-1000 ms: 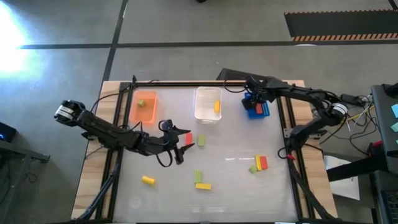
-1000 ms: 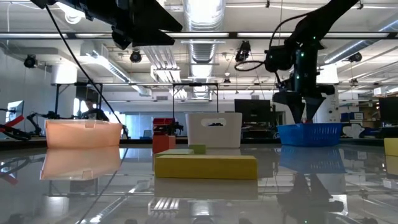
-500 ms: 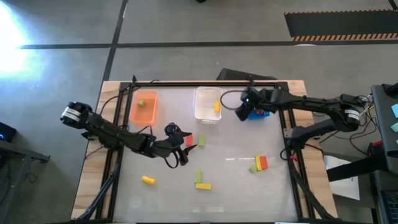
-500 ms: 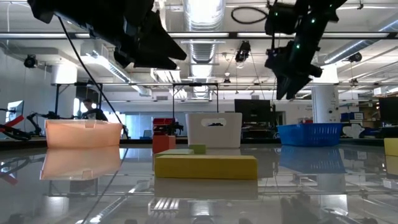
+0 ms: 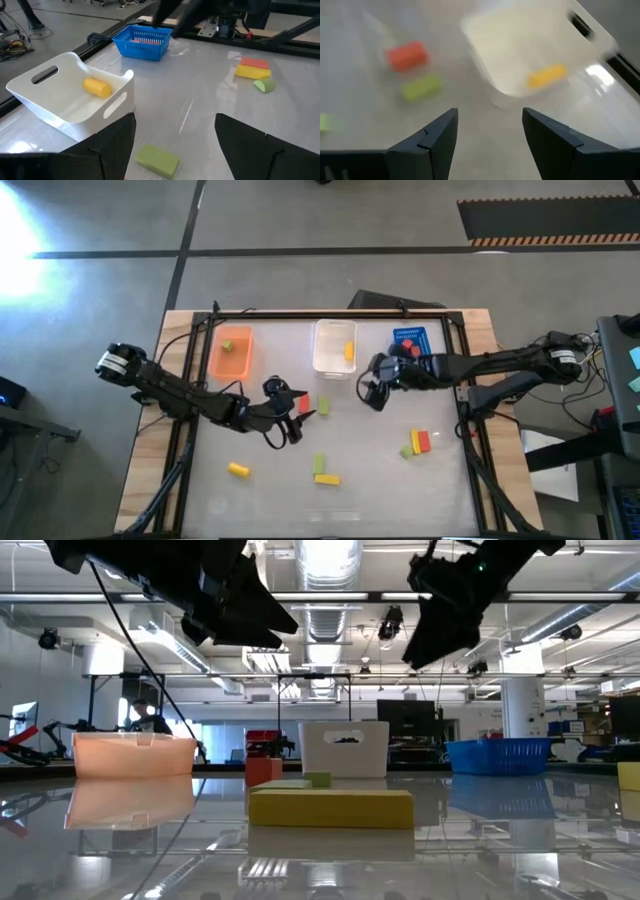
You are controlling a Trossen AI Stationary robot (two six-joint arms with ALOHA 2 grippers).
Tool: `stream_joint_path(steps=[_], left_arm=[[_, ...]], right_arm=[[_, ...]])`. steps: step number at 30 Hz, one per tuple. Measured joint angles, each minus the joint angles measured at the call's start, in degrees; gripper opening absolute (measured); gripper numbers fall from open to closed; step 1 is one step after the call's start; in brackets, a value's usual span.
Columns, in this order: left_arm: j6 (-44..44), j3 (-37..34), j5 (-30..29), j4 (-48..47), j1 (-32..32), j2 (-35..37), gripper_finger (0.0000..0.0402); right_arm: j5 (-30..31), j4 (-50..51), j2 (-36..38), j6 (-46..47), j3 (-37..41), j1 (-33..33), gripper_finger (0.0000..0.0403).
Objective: Sort & place blocks by color
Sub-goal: Put the top center green block into the orange bin
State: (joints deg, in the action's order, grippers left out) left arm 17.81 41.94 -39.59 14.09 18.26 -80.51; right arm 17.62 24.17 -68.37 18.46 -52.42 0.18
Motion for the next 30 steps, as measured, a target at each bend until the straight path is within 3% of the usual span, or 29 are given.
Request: stream_joint_path(steps=[5, 12, 15, 20, 22, 30], left_arm=[[5.85, 1.34, -1.53, 0.42, -0.23, -0.15, 0.0255], [9.66, 8.81, -2.68, -1.35, -0.2, -7.05, 0.0242], [13.35, 14.93, -2.31, -8.57, -0.68, -11.66, 0.0242], [27.2, 26.1, -1.1, -32.67, -2.38, -18.17, 0.0241], [31.06, 29.19, -0.47, -38.05, -3.02, -20.9, 0.0241], [33.83, 32.74, 4.9, -39.57, -7.5, -29.22, 0.0241]], right_arm=[[1.16, -2.28, -0.42, -3.55, 0.07, 3.74, 0.0212], [10.86, -2.53, -0.3, -7.8, 0.12, 5.5, 0.0212], [13.9, -2.49, 0.36, -9.4, 0.22, 5.44, 0.0212], [15.46, -2.29, 4.03, -10.19, 1.09, 5.81, 0.0212], [15.47, -3.05, 6.17, -10.53, 2.44, 5.84, 0.0212], [15.41, -9.59, 14.83, -12.52, 8.25, 5.83, 0.0212]])
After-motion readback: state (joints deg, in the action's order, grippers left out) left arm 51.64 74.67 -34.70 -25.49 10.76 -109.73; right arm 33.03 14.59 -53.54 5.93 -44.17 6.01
